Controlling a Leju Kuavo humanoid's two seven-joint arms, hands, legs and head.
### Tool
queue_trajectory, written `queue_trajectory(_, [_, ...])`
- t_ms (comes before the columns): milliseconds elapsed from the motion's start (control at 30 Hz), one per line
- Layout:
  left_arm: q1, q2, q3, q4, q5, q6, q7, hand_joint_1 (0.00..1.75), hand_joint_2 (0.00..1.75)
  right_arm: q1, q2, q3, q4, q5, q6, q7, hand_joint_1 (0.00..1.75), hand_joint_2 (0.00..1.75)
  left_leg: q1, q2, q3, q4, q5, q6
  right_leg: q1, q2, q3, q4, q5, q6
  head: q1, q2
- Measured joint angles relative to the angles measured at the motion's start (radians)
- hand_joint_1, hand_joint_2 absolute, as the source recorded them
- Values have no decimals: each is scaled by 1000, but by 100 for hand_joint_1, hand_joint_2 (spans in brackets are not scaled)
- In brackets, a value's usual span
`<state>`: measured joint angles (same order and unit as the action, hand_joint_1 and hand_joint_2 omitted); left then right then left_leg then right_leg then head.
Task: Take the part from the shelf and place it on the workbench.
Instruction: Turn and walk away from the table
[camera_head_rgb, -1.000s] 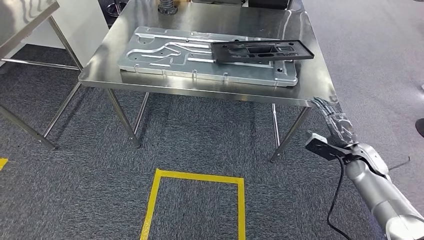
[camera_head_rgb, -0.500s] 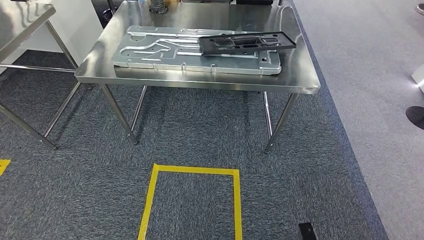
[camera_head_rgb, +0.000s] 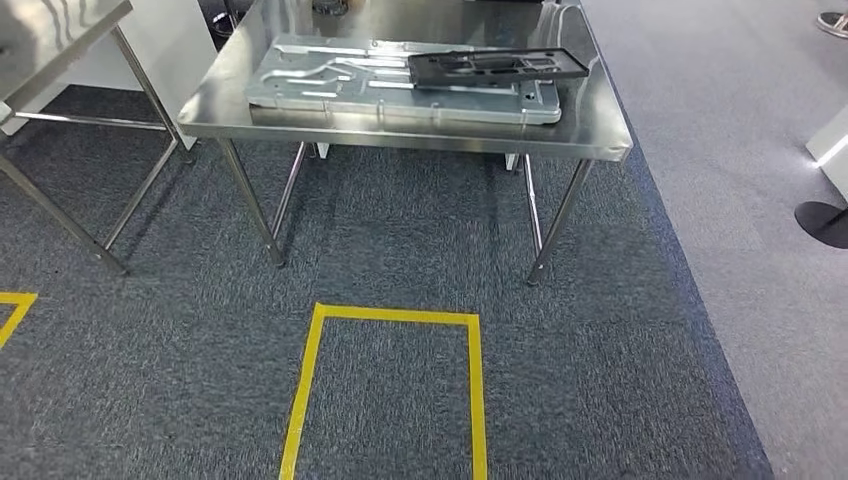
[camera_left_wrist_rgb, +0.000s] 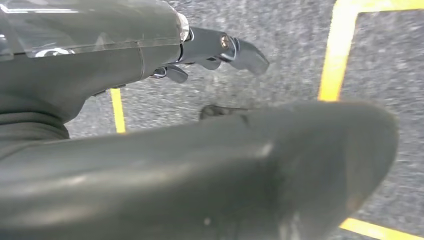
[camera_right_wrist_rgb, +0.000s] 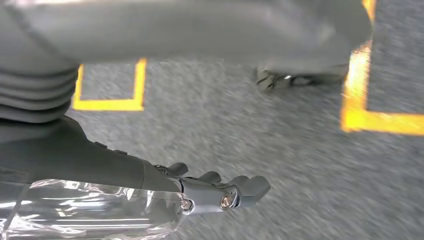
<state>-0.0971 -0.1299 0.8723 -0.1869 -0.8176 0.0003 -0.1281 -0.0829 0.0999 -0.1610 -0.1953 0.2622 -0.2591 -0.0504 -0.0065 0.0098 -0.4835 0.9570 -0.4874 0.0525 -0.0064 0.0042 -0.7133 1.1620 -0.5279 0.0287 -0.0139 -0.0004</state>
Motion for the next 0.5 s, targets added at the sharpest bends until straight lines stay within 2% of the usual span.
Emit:
queue_trajectory(33, [0,0,-1,0,-2,1,1,0,0,-1,2,0,1,3,5,2,0,175,-1,1,-20,1,14,0,0,0,-4,64,-36,1,0,0])
queue_trajectory(67, [1,0,-2,0,-4,2,2,0,0,-2,4,0,2,6,8,2,0,175,-2,3,-41,4,27,-1,0,0,0,112,-37,2,0,0])
queue_trajectory(100, [1,0,-3,0,-6,4,1,0,0,-3,5,0,2,7,11,3,0,175,-3,4,-63,7,39,-2,0,0,13,138,-11,1,0,0])
queue_trajectory(133, [1,0,-4,0,-7,5,0,0,0,-4,6,0,2,7,15,3,0,175,-3,5,-85,12,52,-4,1,0,40,136,30,-2,0,0])
queue_trajectory(167, [1,0,-5,0,-8,6,-1,0,0,-4,6,0,2,6,19,3,0,175,-3,5,-104,17,63,-6,2,0,74,112,65,-5,0,0])
queue_trajectory(200, [1,0,-5,0,-9,7,-3,0,0,-6,6,0,2,5,24,2,0,175,-3,6,-119,23,72,-7,3,-1,118,69,80,-9,0,0])
queue_trajectory(233, [1,-1,-6,0,-9,8,-4,0,44,-7,6,0,2,4,27,2,0,175,-3,5,-129,28,79,-10,6,-2,174,5,68,-14,0,0])
queue_trajectory(267, [2,-2,-7,0,-9,8,-5,0,87,-10,6,0,2,5,28,2,0,175,-4,5,-135,32,85,-13,8,-4,230,-72,37,-20,0,0])
queue_trajectory(300, [2,-3,-8,0,-10,9,-6,0,131,-13,6,0,2,7,29,2,0,175,-5,6,-141,36,92,-17,12,-6,276,-143,4,-26,0,0])
queue_trajectory(333, [2,-4,-10,0,-10,9,-6,0,175,-16,6,0,2,9,28,2,0,175,-4,8,-147,37,101,-23,14,-7,306,-196,-20,-31,0,0])
queue_trajectory(367, [2,-4,-11,0,-11,9,-7,0,175,-19,7,0,2,11,28,2,0,175,-4,9,-151,37,111,-29,14,-7,315,-226,-29,-36,0,0])
queue_trajectory(400, [1,-5,-13,0,-12,9,-7,0,175,-20,8,0,2,13,28,2,0,175,-3,9,-156,39,116,-35,13,-8,312,-233,-24,-40,0,0])
queue_trajectory(433, [2,-4,-14,0,-13,10,-8,0,175,-20,9,0,3,15,29,3,0,175,-1,7,-162,49,103,-42,10,-9,306,-234,-15,-45,0,0])
queue_trajectory(467, [3,-4,-14,0,-16,11,-9,0,131,-19,10,0,3,18,29,3,0,131,0,4,-172,77,74,-48,8,-10,301,-236,-5,-50,0,0])
queue_trajectory(500, [4,-4,-15,0,-17,12,-10,0,131,-18,11,1,4,19,30,4,0,87,3,1,-187,126,30,-54,7,-12,294,-236,3,-53,0,0])
